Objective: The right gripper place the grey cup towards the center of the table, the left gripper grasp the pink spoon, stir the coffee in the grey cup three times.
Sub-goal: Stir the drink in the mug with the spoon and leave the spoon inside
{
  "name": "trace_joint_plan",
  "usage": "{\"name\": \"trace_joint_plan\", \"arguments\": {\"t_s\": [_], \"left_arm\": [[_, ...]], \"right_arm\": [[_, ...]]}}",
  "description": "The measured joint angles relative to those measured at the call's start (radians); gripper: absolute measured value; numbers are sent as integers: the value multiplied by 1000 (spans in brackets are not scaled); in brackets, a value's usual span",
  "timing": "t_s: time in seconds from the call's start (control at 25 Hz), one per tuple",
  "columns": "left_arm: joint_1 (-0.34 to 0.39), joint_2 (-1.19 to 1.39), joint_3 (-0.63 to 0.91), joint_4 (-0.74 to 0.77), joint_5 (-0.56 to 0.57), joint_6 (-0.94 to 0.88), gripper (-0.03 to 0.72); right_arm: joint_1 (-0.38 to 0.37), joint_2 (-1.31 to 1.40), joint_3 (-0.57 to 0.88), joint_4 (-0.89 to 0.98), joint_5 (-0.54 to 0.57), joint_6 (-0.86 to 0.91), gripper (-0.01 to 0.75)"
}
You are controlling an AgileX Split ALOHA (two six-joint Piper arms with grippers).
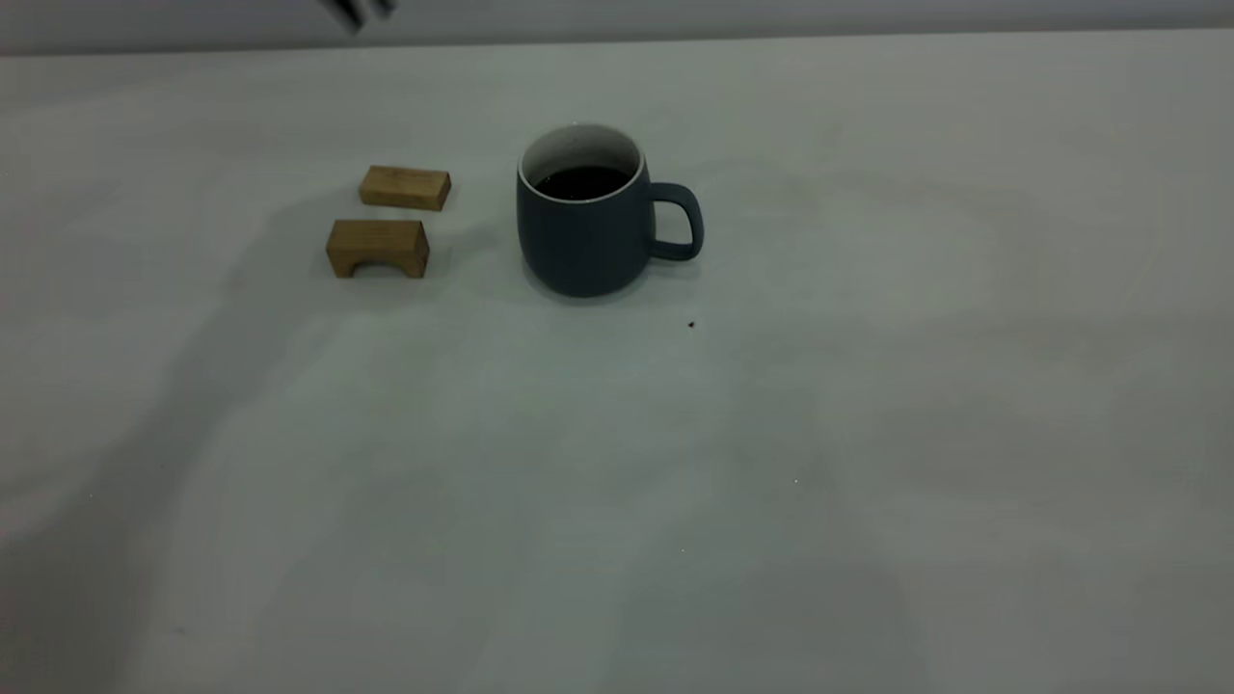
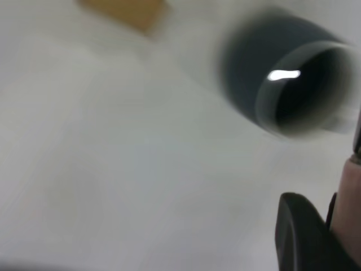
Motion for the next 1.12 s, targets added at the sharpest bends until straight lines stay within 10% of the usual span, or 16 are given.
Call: {"name": "trace_joint_plan", "arguments": {"t_s": [0.24,0.6,1.12], "left_arm": [[0,-9,0,-401,68,-327,131],[-1,38,0,-925,56,-351,131],[-1,210,0,-1143,-92,-413,131]], "right_arm": [[0,0,0,0,0,0,438],[0,0,0,0,0,0,438],[0,0,0,0,0,0,438]]}}
